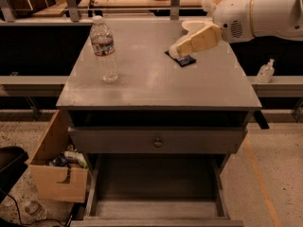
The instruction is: Place water bottle into middle drawer
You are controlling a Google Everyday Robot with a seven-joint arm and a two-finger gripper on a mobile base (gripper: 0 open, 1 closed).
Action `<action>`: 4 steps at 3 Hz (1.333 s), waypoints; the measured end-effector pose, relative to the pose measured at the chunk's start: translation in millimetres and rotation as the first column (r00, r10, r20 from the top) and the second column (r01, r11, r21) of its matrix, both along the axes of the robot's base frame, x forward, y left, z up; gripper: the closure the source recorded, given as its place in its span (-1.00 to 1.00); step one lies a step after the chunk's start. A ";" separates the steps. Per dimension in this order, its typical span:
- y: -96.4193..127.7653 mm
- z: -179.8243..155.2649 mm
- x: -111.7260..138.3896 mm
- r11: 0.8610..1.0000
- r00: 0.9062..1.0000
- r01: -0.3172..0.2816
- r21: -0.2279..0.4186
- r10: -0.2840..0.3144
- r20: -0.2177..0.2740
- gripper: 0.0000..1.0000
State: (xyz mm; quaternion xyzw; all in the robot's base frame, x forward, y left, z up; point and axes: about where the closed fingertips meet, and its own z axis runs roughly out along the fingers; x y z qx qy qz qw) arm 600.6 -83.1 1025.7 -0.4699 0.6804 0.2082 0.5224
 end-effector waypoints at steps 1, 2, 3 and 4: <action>8.6 -7.6 4.4 0.999 1.000 -0.007 0.038 0.007 -0.002 -1.00; 41.0 -19.3 27.7 0.997 0.999 -0.028 0.069 0.026 0.018 -1.00; 73.5 -28.3 56.1 0.995 0.998 -0.059 0.079 0.056 0.031 -1.00; 104.2 -37.8 79.8 0.989 0.994 -0.102 0.109 0.098 0.038 -1.00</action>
Offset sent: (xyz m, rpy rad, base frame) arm 0.0615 0.0818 -0.0330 0.1093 -0.0471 0.0456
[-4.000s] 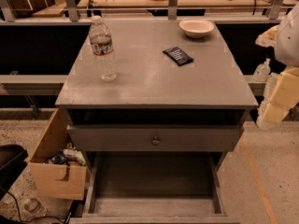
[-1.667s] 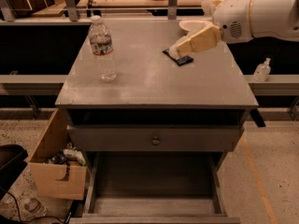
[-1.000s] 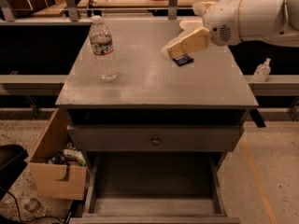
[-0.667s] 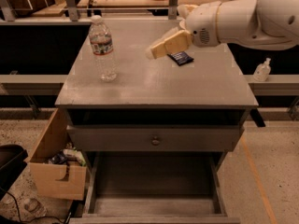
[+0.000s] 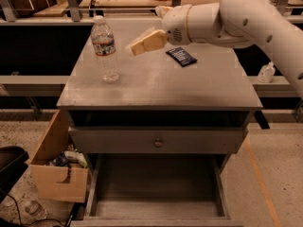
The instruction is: Place water bottle into middle drawer
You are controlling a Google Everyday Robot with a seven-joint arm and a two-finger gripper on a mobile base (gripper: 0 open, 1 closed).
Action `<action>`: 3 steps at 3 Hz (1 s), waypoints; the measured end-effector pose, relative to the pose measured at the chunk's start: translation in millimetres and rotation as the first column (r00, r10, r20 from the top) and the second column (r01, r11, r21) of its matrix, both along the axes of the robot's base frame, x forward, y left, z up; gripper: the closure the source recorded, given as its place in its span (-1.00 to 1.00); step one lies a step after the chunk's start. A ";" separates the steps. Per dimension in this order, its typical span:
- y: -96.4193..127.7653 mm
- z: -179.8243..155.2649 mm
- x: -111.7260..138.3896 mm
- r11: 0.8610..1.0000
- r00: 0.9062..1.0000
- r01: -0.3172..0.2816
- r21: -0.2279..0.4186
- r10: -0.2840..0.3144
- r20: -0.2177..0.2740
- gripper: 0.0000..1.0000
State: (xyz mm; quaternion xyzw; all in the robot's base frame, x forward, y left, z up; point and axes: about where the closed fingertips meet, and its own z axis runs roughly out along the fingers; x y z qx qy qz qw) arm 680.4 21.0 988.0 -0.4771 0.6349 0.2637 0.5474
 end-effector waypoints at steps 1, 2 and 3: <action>29.8 -19.8 14.8 0.993 0.997 -0.067 0.093 0.070 -0.028 -1.00; 51.0 -31.6 15.7 0.979 0.991 -0.117 0.168 0.127 -0.048 -1.00; 69.0 -39.9 9.9 0.959 0.983 -0.163 0.233 0.179 -0.048 -1.00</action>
Offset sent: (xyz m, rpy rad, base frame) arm 0.0184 0.0678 -0.0441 0.2504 0.0876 0.1755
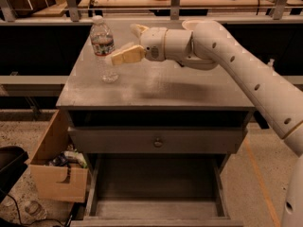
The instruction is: Place water bottle into middle drawer
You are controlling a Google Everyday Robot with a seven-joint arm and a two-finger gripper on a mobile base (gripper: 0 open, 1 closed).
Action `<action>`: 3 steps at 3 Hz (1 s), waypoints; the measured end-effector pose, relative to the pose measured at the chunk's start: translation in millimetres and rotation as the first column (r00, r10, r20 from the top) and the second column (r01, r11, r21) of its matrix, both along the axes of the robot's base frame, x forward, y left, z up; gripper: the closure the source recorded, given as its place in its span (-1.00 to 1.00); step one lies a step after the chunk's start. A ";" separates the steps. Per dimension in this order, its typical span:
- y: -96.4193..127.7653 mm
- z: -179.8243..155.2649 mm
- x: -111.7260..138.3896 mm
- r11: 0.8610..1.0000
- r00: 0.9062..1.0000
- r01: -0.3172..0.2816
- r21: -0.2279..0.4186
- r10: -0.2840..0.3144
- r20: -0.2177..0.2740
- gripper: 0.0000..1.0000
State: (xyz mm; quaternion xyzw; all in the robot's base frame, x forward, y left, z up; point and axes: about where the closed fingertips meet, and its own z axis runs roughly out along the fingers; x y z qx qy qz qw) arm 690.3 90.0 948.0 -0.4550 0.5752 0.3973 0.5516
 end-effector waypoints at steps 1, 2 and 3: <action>18.6 2.9 -10.0 0.998 0.998 -0.052 0.037 0.051 0.022 -1.00; 36.8 4.3 -17.2 0.994 0.995 -0.098 0.046 0.097 0.035 -0.71; 54.4 0.8 -20.7 0.991 0.991 -0.131 0.036 0.129 0.031 -0.25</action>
Offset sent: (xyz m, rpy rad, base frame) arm -0.0247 0.0567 0.0051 0.0580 -0.0460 0.1530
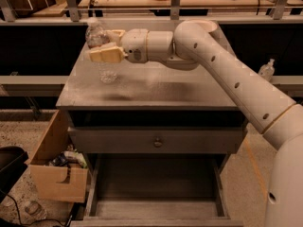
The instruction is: Place water bottle into middle drawer
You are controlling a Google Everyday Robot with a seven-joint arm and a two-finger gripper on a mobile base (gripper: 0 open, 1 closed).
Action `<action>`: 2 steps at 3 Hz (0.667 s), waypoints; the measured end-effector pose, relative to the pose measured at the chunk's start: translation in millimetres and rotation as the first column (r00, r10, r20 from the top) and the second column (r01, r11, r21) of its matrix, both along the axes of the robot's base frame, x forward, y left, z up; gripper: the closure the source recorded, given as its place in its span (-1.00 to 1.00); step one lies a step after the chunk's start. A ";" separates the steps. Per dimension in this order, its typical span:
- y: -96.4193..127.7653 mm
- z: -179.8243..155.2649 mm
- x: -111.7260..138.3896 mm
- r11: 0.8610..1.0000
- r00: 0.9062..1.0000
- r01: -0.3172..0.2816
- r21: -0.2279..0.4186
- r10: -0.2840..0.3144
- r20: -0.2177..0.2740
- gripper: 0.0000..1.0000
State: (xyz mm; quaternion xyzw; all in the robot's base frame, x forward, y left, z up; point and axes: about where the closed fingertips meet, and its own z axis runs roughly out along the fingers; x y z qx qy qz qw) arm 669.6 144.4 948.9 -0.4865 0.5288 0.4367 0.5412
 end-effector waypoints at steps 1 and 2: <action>3.5 0.2 -1.4 1.000 1.000 -0.006 0.000 0.006 0.000 0.25; 6.2 0.5 -2.5 1.000 1.000 -0.010 0.000 0.010 0.000 0.69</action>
Offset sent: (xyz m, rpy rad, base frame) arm -0.0012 0.0031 0.0002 0.0001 0.0000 0.0052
